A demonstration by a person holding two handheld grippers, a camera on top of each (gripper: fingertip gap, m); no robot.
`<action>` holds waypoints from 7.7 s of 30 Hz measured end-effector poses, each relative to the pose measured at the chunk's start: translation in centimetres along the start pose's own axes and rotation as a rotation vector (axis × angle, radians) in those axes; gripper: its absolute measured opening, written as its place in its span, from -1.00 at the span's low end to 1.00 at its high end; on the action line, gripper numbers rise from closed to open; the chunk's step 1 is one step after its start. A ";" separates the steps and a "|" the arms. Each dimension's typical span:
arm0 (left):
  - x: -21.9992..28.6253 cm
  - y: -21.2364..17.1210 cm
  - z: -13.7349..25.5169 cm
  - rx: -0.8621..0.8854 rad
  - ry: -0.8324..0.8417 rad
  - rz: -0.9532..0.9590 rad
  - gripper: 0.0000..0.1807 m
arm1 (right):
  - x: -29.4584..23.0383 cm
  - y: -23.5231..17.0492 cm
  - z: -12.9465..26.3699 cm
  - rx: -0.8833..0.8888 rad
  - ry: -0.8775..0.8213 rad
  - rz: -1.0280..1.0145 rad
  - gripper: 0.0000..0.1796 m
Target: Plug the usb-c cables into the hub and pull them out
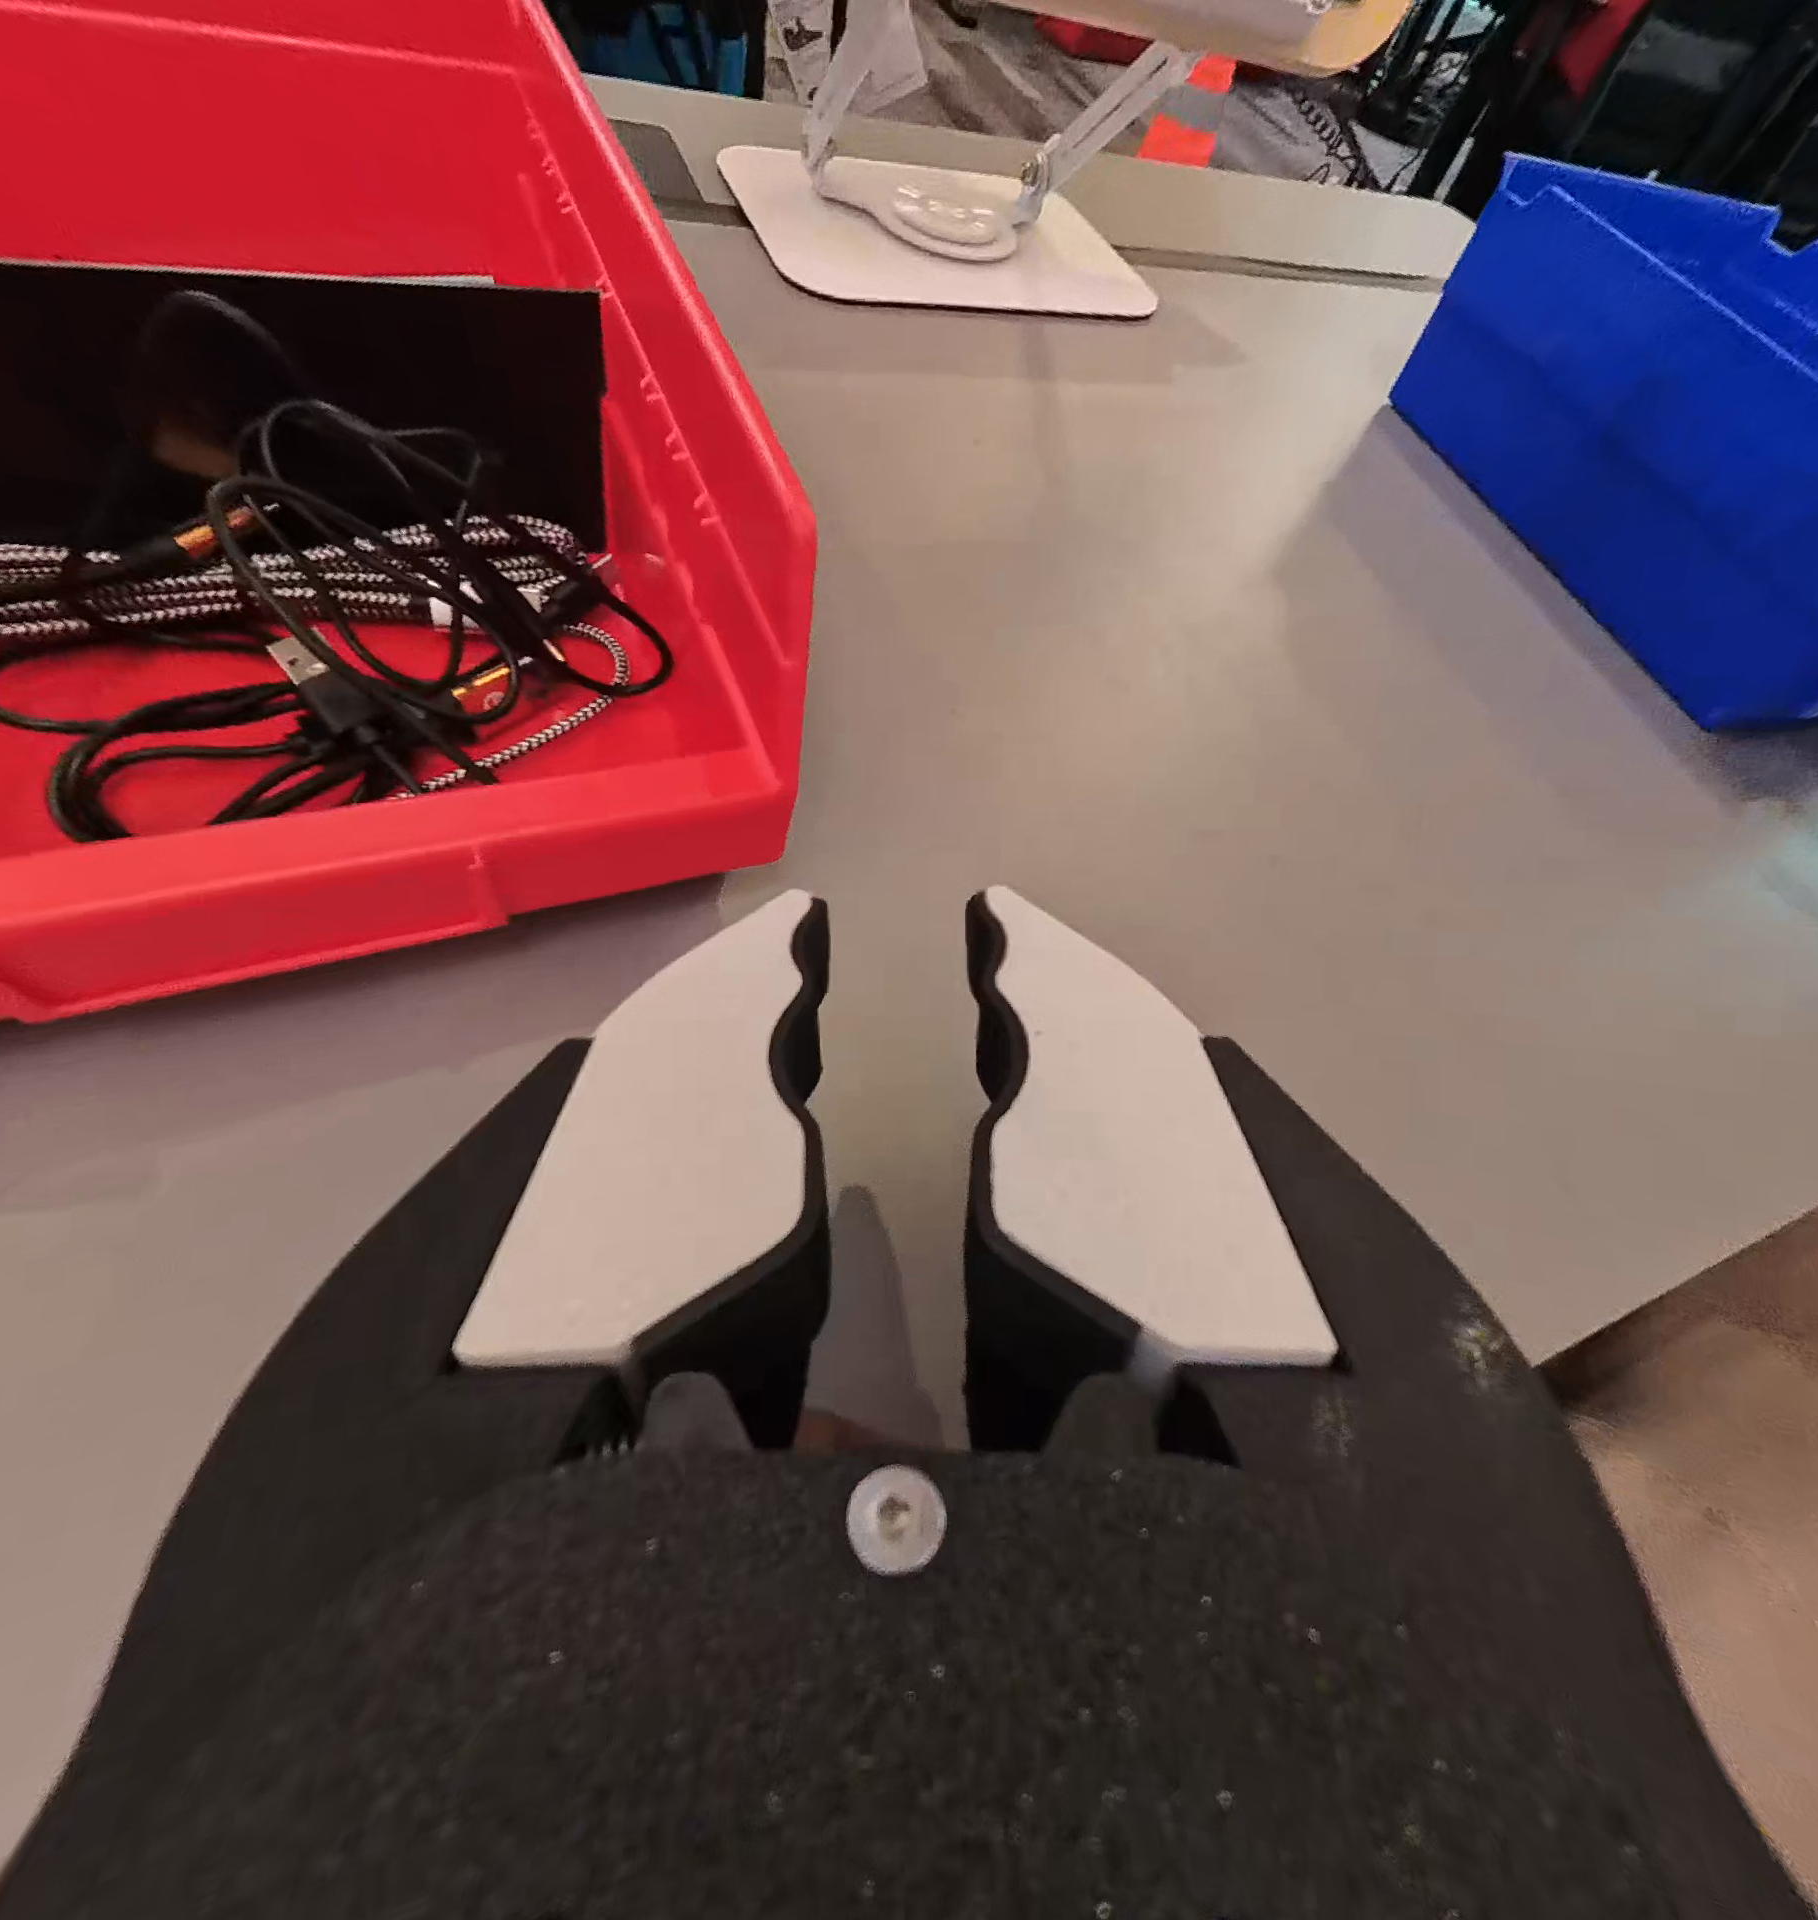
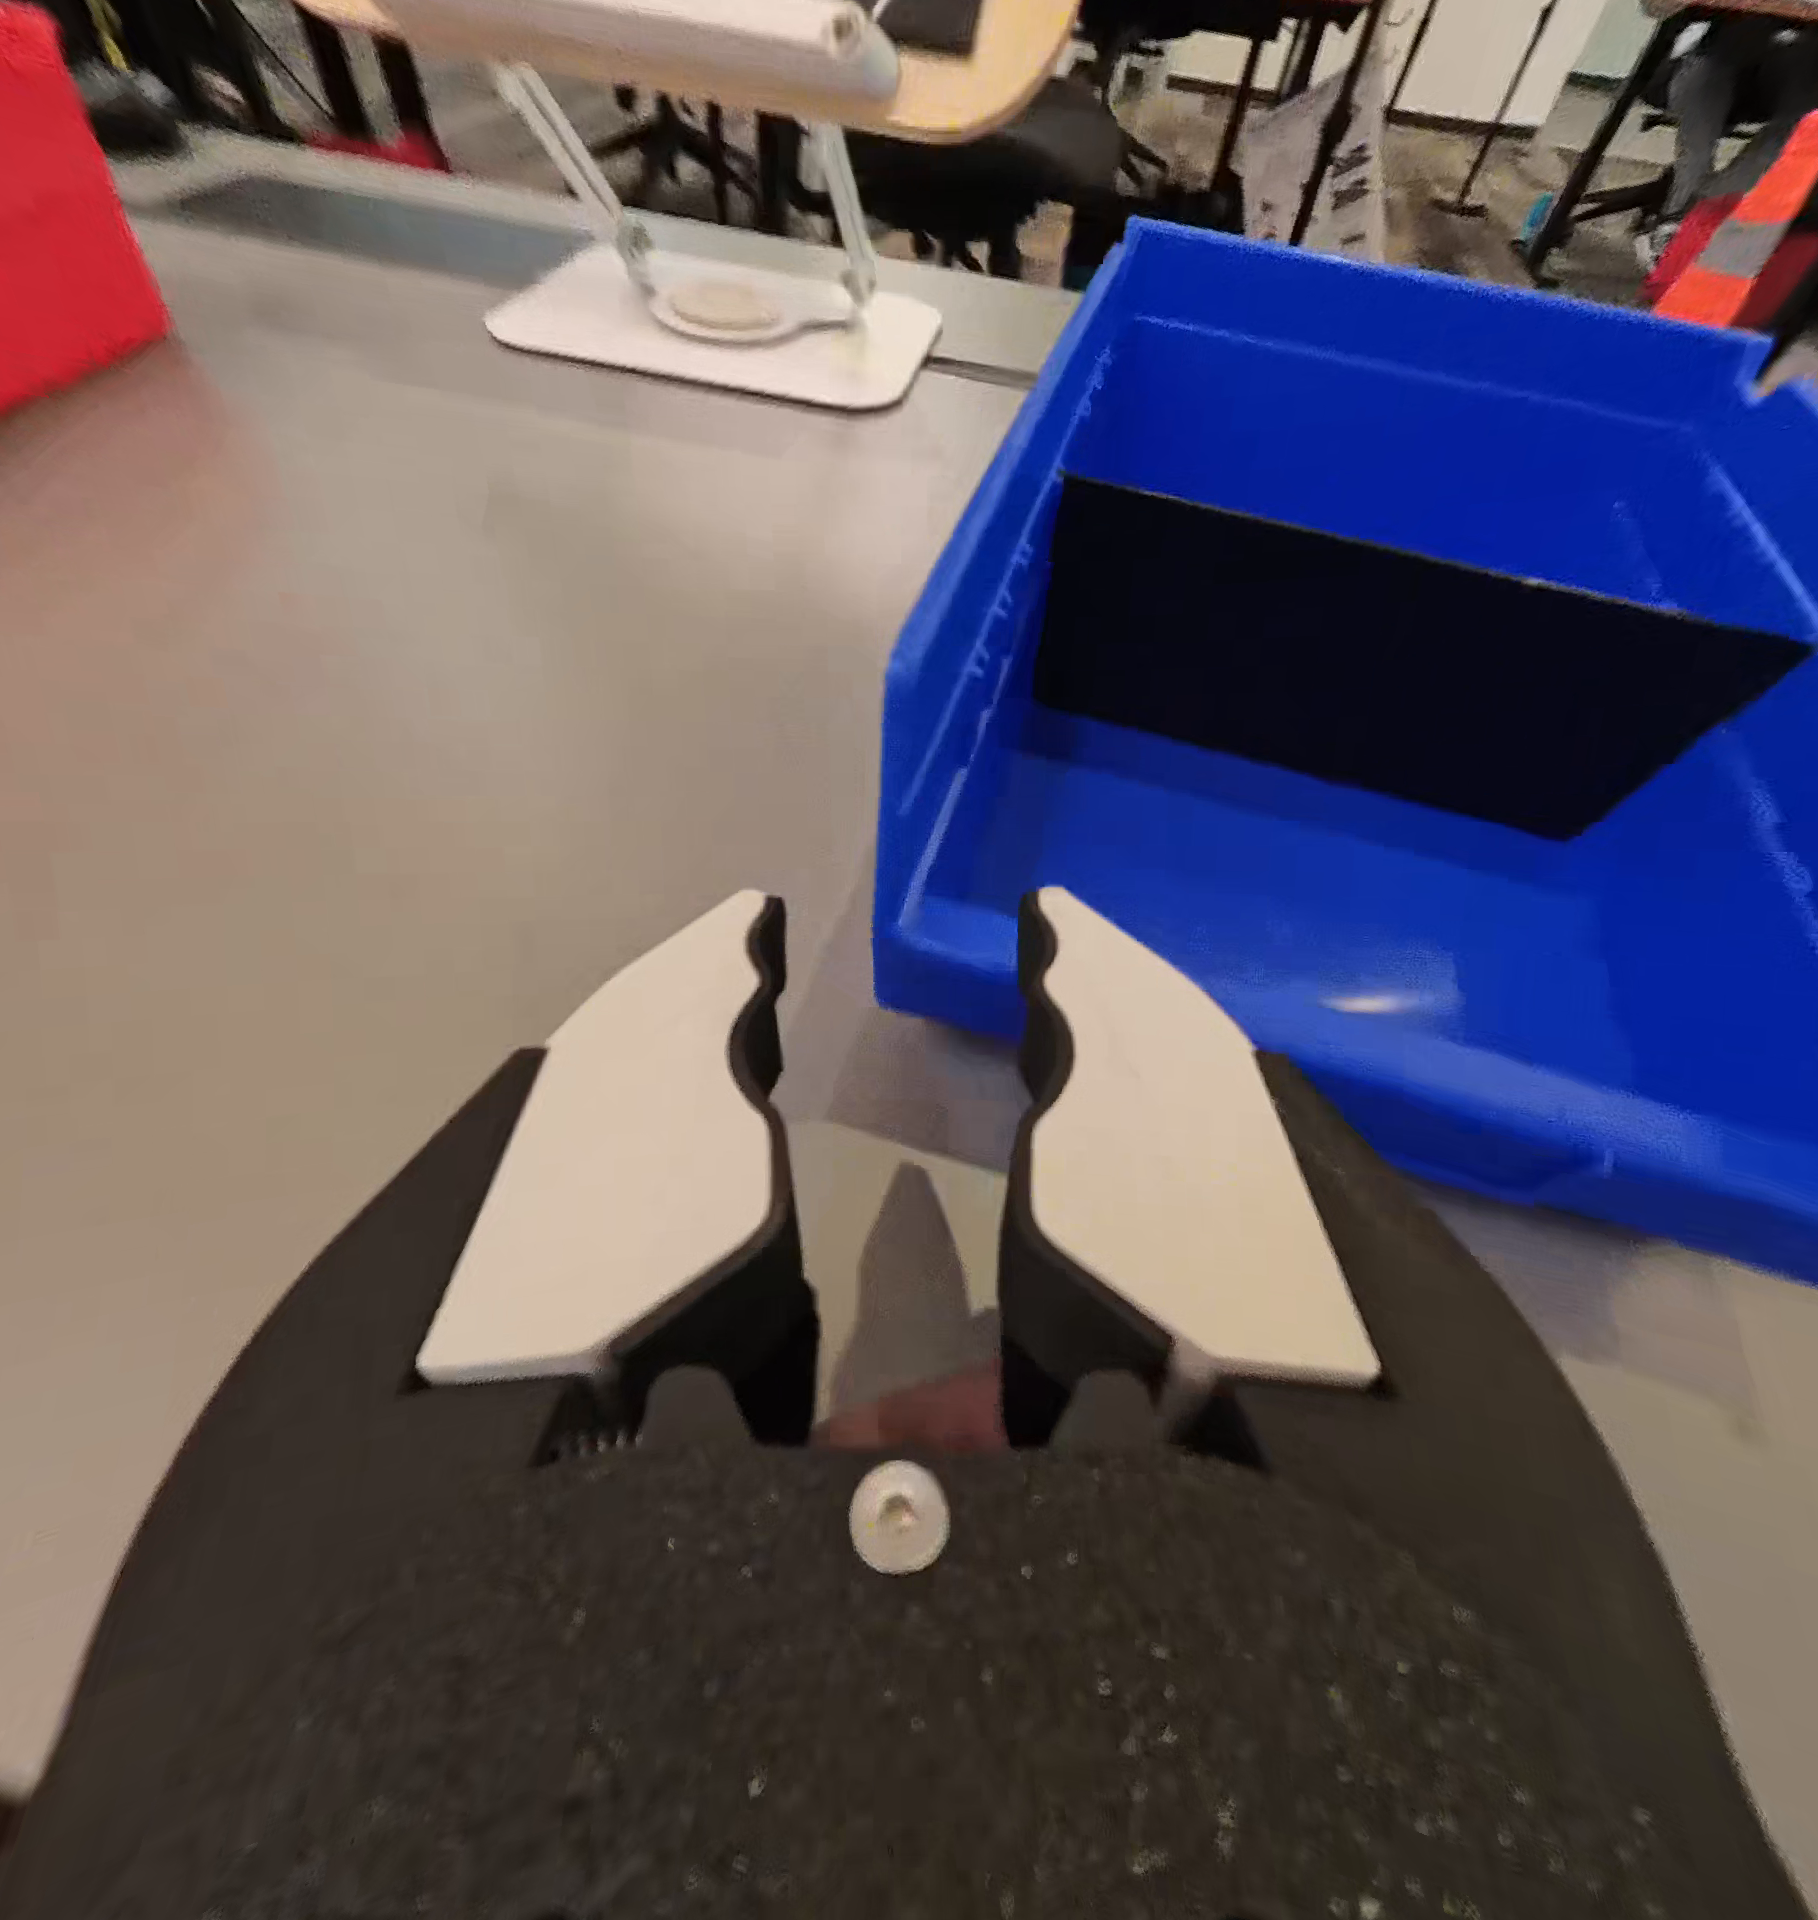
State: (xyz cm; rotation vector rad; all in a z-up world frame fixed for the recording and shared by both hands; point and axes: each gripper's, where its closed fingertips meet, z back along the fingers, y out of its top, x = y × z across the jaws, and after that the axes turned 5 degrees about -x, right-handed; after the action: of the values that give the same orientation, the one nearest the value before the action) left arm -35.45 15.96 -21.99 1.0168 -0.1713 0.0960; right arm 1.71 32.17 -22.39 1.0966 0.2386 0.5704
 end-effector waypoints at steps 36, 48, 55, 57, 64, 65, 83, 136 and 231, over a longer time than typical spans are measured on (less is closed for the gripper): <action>-1.2 -1.7 -0.2 -0.078 0.000 0.003 -0.73 | 3.8 -3.5 4.7 0.006 0.106 -0.303 -0.75; -0.9 -1.9 -0.3 -0.086 -0.019 0.001 -0.73 | 2.3 -3.5 4.4 -0.015 0.077 -0.169 -0.78; -0.7 -2.0 -0.4 -0.093 -0.013 -0.022 -0.73 | 2.3 -3.4 4.5 -0.009 0.079 -0.166 -0.79; -0.7 -2.1 -0.5 -0.098 -0.012 -0.027 -0.73 | 2.2 -3.4 4.6 -0.007 0.083 -0.167 -0.79; -0.3 -2.3 -0.8 -0.115 -0.013 -0.056 -0.73 | 1.6 -3.4 4.6 -0.011 0.101 -0.161 -0.79; -0.3 -2.3 -0.8 -0.115 -0.015 -0.056 -0.73 | 1.6 -3.4 4.6 -0.013 0.101 -0.155 -0.79; -3.4 7.8 0.2 -0.181 -0.049 -0.613 -0.70 | 0.9 -3.5 4.5 -0.018 0.142 -0.160 -0.79; -26.3 11.8 -11.4 -1.050 0.453 -0.485 -0.96 | 0.2 -4.8 4.3 -0.088 0.161 -0.110 -0.79; 5.8 -7.0 2.4 -0.163 -0.073 -0.170 -0.77 | -19.7 11.6 -15.4 0.618 0.205 1.071 -0.90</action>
State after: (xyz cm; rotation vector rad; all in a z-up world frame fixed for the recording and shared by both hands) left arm -28.88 10.23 -25.54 0.8691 -0.1555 -0.1088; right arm -25.36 37.17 -20.84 1.7500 -0.0311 1.6435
